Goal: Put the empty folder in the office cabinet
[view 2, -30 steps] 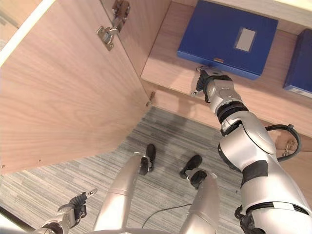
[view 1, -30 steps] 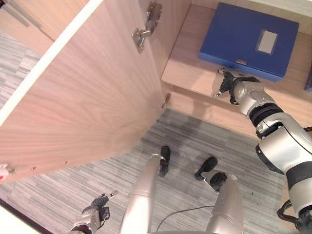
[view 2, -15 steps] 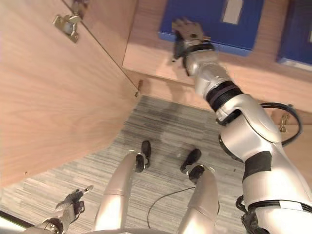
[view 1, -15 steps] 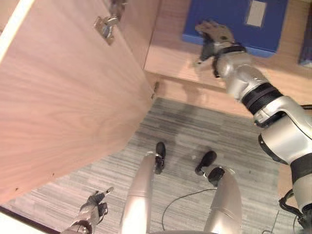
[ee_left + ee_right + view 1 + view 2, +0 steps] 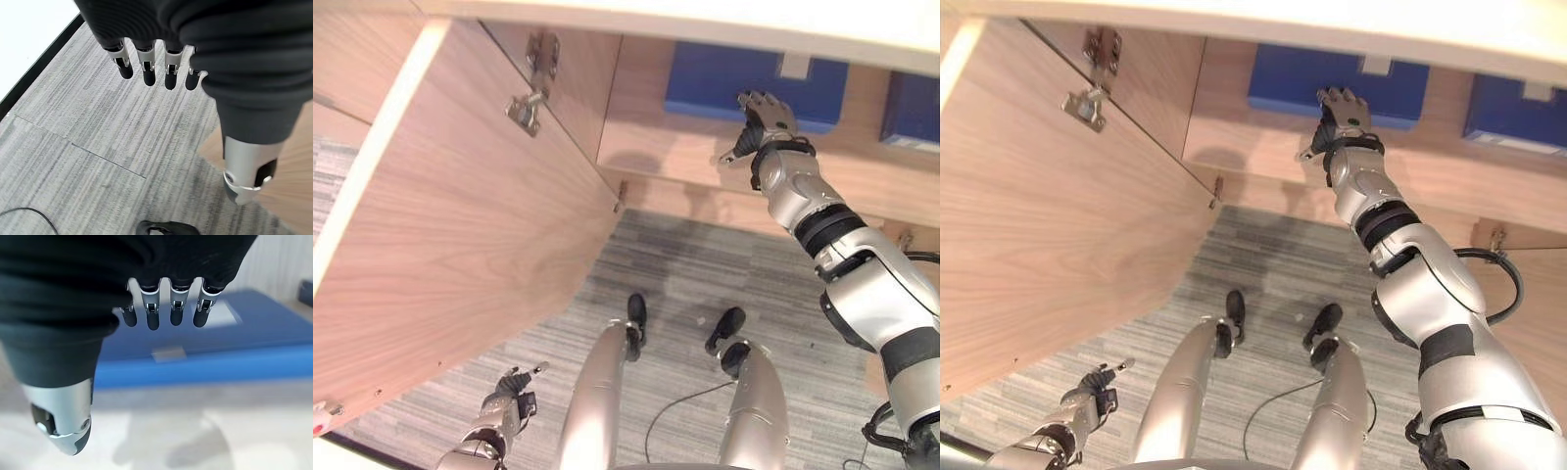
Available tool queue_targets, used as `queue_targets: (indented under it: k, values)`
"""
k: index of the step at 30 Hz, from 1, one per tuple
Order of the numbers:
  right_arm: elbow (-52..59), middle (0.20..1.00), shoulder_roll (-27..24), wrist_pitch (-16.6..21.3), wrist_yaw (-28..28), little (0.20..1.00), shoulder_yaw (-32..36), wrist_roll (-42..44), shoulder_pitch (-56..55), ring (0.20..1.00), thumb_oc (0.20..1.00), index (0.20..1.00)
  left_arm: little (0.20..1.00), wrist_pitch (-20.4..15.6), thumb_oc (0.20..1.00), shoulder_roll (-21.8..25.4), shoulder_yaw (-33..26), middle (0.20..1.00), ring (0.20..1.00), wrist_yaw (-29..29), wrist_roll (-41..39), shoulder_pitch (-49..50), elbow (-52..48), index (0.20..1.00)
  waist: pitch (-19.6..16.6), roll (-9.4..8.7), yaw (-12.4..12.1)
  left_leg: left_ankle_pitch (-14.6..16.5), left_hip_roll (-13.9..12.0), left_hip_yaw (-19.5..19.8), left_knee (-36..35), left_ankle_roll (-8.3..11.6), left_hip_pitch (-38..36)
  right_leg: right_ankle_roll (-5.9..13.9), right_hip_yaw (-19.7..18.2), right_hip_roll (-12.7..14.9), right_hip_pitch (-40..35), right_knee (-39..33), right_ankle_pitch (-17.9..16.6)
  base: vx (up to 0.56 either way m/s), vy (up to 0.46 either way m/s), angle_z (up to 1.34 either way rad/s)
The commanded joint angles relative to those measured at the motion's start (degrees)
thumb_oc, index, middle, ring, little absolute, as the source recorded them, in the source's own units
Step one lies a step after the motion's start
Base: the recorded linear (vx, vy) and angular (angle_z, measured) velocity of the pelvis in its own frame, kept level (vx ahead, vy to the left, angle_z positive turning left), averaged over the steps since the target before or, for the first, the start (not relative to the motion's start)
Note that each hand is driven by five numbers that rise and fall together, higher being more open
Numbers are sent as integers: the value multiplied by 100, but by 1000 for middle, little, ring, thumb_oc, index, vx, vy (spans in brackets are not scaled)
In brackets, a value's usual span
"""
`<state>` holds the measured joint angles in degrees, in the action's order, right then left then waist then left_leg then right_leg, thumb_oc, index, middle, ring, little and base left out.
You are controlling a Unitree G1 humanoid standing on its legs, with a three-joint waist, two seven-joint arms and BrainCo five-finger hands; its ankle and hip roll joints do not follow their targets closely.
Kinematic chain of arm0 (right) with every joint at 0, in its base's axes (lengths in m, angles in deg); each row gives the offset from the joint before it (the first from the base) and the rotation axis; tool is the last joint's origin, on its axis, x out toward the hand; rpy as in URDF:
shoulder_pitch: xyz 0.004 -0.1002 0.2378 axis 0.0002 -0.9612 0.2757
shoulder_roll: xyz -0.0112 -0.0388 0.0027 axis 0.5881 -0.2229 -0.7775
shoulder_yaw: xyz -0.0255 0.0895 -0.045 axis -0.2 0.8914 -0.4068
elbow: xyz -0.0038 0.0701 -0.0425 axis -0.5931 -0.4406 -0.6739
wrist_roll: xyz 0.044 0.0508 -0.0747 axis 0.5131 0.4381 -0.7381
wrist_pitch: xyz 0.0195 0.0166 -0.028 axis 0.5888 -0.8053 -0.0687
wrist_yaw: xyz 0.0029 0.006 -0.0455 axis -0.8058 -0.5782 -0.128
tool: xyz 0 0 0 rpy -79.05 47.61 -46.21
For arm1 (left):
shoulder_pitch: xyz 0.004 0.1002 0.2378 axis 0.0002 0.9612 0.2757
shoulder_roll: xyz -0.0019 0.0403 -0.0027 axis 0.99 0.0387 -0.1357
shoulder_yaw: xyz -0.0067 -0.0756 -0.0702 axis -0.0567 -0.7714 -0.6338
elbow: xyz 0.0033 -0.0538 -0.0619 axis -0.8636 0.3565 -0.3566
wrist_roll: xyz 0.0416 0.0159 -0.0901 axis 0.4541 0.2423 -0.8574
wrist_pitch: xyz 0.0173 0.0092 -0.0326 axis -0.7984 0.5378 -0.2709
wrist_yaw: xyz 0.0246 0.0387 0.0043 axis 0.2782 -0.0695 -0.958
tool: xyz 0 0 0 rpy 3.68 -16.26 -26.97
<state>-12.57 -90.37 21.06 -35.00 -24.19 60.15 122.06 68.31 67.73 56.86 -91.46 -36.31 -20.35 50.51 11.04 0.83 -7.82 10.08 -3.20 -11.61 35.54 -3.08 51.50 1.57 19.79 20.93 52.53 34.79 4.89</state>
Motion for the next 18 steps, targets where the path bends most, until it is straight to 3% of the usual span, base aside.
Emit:
queue_targets:
  k: [1,5,7,10,11,14,18]
  values:
    - [850,1000,3,-10,1019,1000,337,-1098,-651,1000,1000,1000,1000,-62,1000,-73,-2,1000,1000,-278,334,68,309,1000,-13,-173,107,99,31,200,-706,122,-464,382,78,208,-749,-719,-247,42,-37,-8]
    - [1307,1000,296,114,1656,1000,500,-1703,-2403,1000,1000,1000,1000,-174,1000,-244,11,1000,1000,-371,654,241,207,1000,139,-205,127,26,44,220,-1090,194,-1354,454,292,107,-1683,-1153,-301,46,-52,-11]
    - [1114,1000,387,134,1736,1000,433,-1779,-2624,1000,1000,1000,1000,-202,1000,-237,25,1000,1000,-382,707,337,217,1000,205,-187,117,-3,49,243,-1209,219,-1626,463,353,69,-1998,-1317,-326,34,-33,-7]
    - [363,1000,620,194,2032,1000,370,-1800,-3220,1000,1000,1000,1000,-298,1000,-200,-21,1000,1000,-480,876,534,193,1000,259,-200,82,-172,39,238,-1630,304,-2306,524,518,-54,-2666,-1686,-369,78,-74,-3]
    - [-218,1000,846,248,1848,1000,233,-1587,-3224,1000,1000,1000,1000,-320,1000,-153,15,1000,1000,-519,951,721,237,1000,174,-232,11,-327,12,209,-2085,369,-2834,560,652,-172,-3144,-2024,-414,90,-101,-1]
    - [-670,1000,1010,281,1766,1000,254,-1243,-3008,1000,1000,1000,1000,-321,1000,-120,54,1000,1000,-541,1054,750,231,1000,122,-264,-21,-485,-18,187,-2423,439,-3206,574,765,-300,-3488,-2295,-452,78,-97,-6]
    - [-2062,1000,1557,428,1833,1000,296,-669,-3104,1000,1000,1000,1000,-347,1000,-247,284,1000,1000,-477,1334,889,443,1000,-71,-302,-79,-844,-129,153,-3038,612,-3742,577,978,-689,-4065,-2894,-448,60,-114,3]
